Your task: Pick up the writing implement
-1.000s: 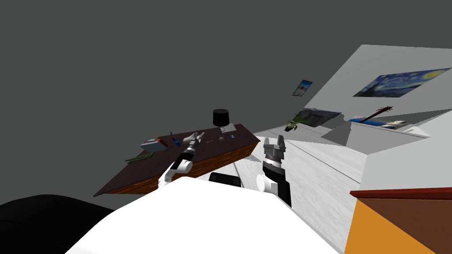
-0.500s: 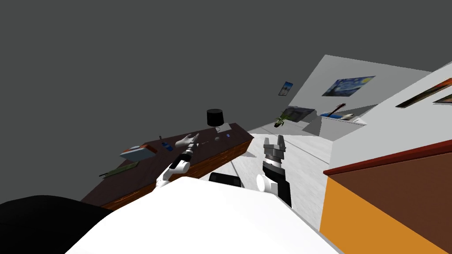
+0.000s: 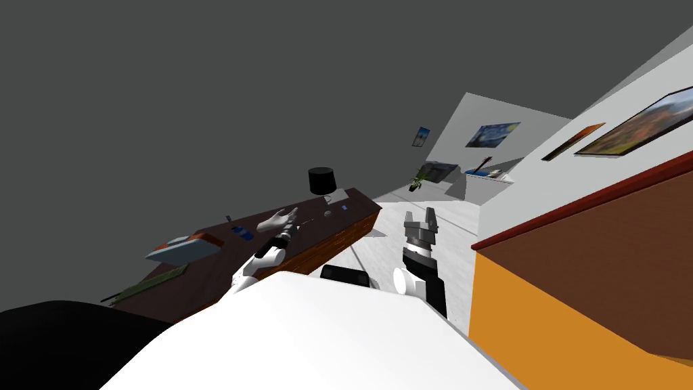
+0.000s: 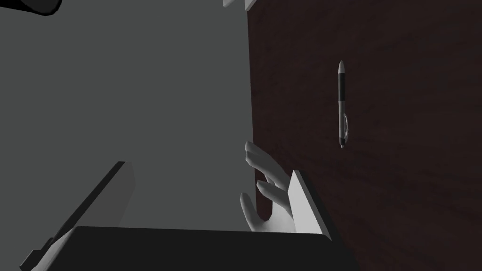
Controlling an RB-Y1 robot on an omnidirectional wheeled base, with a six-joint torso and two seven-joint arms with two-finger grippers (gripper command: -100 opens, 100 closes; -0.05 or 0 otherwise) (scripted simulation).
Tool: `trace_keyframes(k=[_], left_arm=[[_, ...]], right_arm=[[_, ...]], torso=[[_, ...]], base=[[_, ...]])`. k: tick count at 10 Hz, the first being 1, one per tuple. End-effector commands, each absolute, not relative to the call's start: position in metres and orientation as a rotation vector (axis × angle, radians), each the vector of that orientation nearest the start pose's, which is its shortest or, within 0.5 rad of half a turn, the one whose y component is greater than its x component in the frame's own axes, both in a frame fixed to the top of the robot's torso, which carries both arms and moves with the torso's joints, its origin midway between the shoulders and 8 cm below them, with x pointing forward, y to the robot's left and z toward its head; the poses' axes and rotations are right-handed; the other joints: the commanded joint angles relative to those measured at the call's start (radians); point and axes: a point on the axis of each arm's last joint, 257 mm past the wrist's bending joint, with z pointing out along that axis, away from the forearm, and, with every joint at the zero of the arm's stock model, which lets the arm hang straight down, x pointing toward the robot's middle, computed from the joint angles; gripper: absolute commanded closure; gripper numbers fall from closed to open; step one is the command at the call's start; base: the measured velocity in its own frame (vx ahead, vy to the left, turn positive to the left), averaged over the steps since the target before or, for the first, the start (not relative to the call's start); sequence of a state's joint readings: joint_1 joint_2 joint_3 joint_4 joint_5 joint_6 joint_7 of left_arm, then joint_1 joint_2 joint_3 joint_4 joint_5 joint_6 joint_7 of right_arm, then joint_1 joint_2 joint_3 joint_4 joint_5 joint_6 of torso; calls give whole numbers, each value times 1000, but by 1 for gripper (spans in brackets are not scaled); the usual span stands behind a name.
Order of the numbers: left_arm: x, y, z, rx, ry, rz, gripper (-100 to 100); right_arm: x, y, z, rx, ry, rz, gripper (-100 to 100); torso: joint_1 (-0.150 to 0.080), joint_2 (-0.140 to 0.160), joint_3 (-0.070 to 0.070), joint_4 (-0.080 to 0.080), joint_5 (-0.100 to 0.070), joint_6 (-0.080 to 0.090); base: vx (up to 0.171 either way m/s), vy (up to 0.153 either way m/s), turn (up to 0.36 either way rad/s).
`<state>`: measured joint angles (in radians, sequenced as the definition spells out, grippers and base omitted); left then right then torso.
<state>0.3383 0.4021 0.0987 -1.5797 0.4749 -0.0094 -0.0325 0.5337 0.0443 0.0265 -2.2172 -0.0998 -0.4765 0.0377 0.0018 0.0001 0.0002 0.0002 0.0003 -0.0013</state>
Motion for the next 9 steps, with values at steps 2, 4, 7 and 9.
trace_keyframes(k=[2,4,7,9], left_arm=[[404,467,-350,-1584,1229,-886,-100],[398,487,-362,-1650,1227,-852,-100],[377,516,-394,-1761,1224,-771,-100],[363,537,-409,-1842,1209,-724,-100]], right_arm=[[355,-293,-20,836,600,1313,0],[355,-293,-20,837,600,1312,0],[355,-293,-20,836,600,1313,0],[355,-293,-20,837,600,1312,0]], torso=[[0,0,0,0,0,1],[0,0,0,0,0,0],[1,0,0,0,0,1],[0,0,0,0,0,0]], base=[[-6,1,-256],[-5,2,-130],[-5,10,-245],[-1,3,-190]])
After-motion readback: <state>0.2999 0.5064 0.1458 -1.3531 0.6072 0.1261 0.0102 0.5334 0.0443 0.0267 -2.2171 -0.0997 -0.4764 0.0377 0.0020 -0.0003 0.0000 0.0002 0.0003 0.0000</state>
